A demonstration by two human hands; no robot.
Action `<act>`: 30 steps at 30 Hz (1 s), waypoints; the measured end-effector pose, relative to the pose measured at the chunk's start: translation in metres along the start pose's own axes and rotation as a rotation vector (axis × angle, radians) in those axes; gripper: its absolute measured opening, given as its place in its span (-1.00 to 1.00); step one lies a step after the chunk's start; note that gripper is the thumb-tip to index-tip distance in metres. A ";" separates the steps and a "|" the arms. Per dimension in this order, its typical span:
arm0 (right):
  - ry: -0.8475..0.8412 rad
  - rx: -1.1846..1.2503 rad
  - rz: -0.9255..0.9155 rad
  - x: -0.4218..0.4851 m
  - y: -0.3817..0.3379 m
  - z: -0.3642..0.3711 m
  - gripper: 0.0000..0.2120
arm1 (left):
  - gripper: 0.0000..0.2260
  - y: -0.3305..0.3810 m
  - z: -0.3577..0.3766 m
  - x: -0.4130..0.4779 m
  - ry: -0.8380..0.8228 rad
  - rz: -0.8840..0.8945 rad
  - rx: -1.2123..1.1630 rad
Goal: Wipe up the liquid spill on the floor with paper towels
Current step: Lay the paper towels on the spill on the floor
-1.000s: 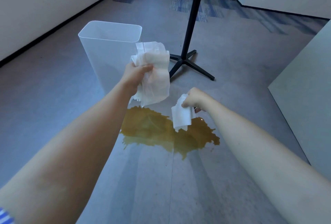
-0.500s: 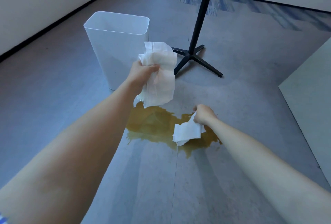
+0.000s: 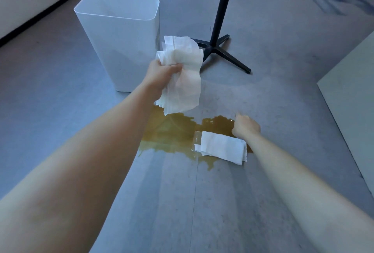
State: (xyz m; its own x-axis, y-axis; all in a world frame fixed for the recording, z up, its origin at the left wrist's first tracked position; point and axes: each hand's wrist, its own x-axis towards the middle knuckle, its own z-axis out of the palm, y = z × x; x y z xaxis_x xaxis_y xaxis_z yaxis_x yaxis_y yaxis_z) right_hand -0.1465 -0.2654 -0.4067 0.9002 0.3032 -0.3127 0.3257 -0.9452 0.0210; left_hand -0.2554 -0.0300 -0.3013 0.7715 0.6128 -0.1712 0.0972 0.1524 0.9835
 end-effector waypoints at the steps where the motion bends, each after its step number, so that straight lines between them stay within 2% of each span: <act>1: -0.021 0.003 0.017 -0.001 0.003 0.005 -0.61 | -0.89 -0.001 0.002 0.001 -0.004 0.003 0.003; 5: -0.178 0.042 0.112 -0.011 0.017 0.027 -0.74 | -0.89 -0.006 0.011 0.002 -0.028 0.014 -0.003; 8: -0.267 0.206 0.221 -0.014 0.028 0.040 -0.87 | -0.88 -0.009 0.017 0.004 -0.033 0.012 -0.011; 10: -0.288 0.359 0.322 -0.012 0.034 0.047 -0.79 | -0.84 -0.012 0.020 0.006 -0.032 0.008 -0.014; 12: -0.297 0.524 0.411 -0.010 0.038 0.055 -0.61 | -0.80 -0.013 0.023 0.007 -0.037 0.003 -0.015; 15: -0.219 0.658 0.474 -0.011 0.034 0.068 -0.48 | -0.80 -0.013 0.028 0.009 -0.058 0.004 -0.020; 21: -0.127 0.654 0.538 -0.014 0.028 0.080 -0.64 | -0.86 -0.017 0.030 0.010 -0.081 0.015 -0.025; 24: -0.120 0.728 0.543 -0.013 0.027 0.077 -0.74 | -0.86 -0.018 0.029 0.010 -0.080 0.015 -0.019; 26: -0.140 0.823 0.556 -0.012 0.024 0.073 -0.72 | -0.88 -0.016 0.027 0.009 -0.072 0.017 -0.015; 30: -0.197 0.925 0.530 -0.007 0.011 0.056 -0.55 | -0.89 -0.009 0.023 0.007 -0.067 0.035 -0.013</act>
State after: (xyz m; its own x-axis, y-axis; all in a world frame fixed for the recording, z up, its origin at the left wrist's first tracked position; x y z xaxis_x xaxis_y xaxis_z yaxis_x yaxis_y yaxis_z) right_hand -0.1649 -0.2849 -0.4573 0.7730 -0.1171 -0.6235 -0.5096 -0.7000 -0.5003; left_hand -0.2366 -0.0453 -0.3097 0.8148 0.5645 -0.1323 0.0618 0.1423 0.9879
